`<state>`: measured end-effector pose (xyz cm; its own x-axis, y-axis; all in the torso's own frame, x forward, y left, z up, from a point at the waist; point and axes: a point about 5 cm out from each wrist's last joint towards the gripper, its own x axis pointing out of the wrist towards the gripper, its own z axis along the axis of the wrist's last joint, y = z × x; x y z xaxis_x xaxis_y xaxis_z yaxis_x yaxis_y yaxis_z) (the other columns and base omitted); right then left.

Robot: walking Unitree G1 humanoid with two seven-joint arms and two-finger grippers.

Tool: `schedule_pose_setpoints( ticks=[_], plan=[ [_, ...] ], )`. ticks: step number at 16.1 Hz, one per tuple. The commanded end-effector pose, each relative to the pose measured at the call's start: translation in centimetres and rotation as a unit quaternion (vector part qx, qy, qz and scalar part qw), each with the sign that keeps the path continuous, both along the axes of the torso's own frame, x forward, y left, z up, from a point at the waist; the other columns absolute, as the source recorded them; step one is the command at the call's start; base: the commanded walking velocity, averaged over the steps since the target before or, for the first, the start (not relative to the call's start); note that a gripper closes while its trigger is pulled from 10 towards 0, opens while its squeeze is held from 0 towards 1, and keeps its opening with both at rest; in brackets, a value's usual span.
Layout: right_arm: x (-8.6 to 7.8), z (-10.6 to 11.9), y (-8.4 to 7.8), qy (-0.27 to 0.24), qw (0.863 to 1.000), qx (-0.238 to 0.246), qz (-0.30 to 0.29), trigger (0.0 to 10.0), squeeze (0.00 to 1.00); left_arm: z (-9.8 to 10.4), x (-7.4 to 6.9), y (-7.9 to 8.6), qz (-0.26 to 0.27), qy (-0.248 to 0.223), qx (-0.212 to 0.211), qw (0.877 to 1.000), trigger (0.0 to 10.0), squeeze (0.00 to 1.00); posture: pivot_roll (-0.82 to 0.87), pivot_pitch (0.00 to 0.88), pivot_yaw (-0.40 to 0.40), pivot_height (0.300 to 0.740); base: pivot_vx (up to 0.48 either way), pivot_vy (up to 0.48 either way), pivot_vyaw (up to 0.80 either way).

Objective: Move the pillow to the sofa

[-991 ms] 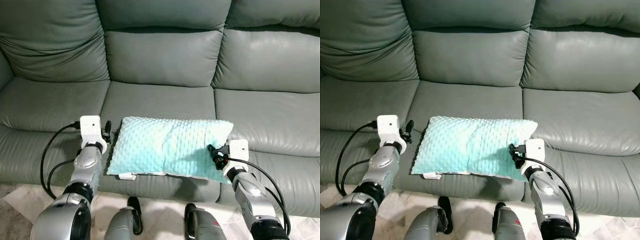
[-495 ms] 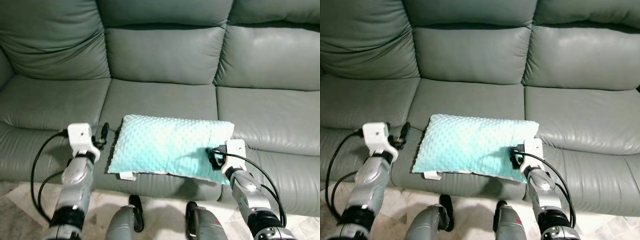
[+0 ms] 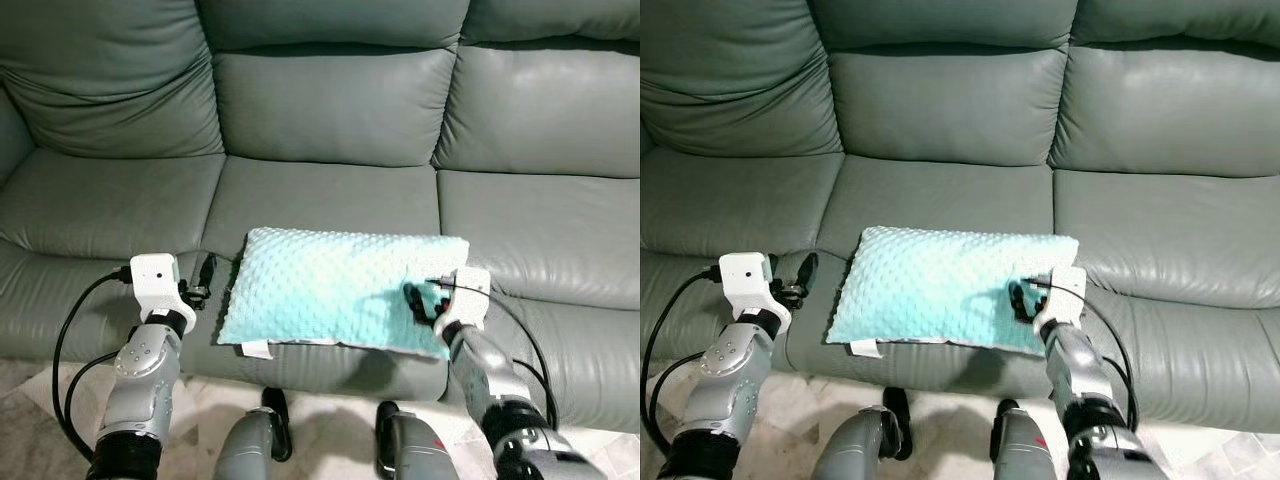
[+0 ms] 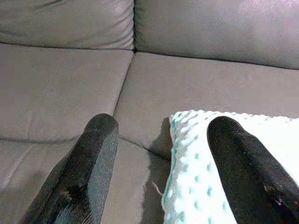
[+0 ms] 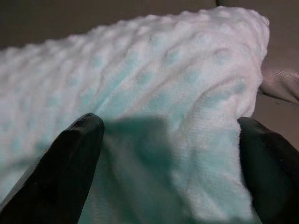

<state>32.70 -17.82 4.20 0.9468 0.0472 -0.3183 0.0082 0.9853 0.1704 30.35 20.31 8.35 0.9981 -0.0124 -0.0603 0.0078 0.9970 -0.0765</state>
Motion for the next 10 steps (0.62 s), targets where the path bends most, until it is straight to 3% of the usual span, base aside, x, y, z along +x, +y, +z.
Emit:
schedule_pose_setpoints(
  ticks=[1, 4, 10],
  plan=[
    [-0.7, -1.1, 0.5, 0.022, 1.0, 0.021, 0.001, 10.0, 1.0, -0.6, -0.6, 0.8, 0.006, 0.017, 0.001, 1.0, 10.0, 0.0, -0.03, 0.362, 0.101, 0.74, 0.0, 0.0, 0.0],
    [-0.3, -0.9, 0.8, 0.022, 0.998, 0.054, -0.005, 10.0, 1.0, -0.4, -0.8, 0.9, 0.004, 0.022, 0.002, 1.0, 10.0, 0.0, -0.02, 0.365, 0.106, 0.74, 0.0, 0.0, 0.0],
    [-0.1, -0.9, 2.0, 0.016, 0.997, 0.076, 0.003, 10.0, 1.0, -0.3, -0.8, 0.6, -0.002, 0.03, 0.004, 1.0, 10.0, 0.0, -0.01, 0.361, 0.115, 0.74, 0.0, 0.0, 0.0]
  ],
)
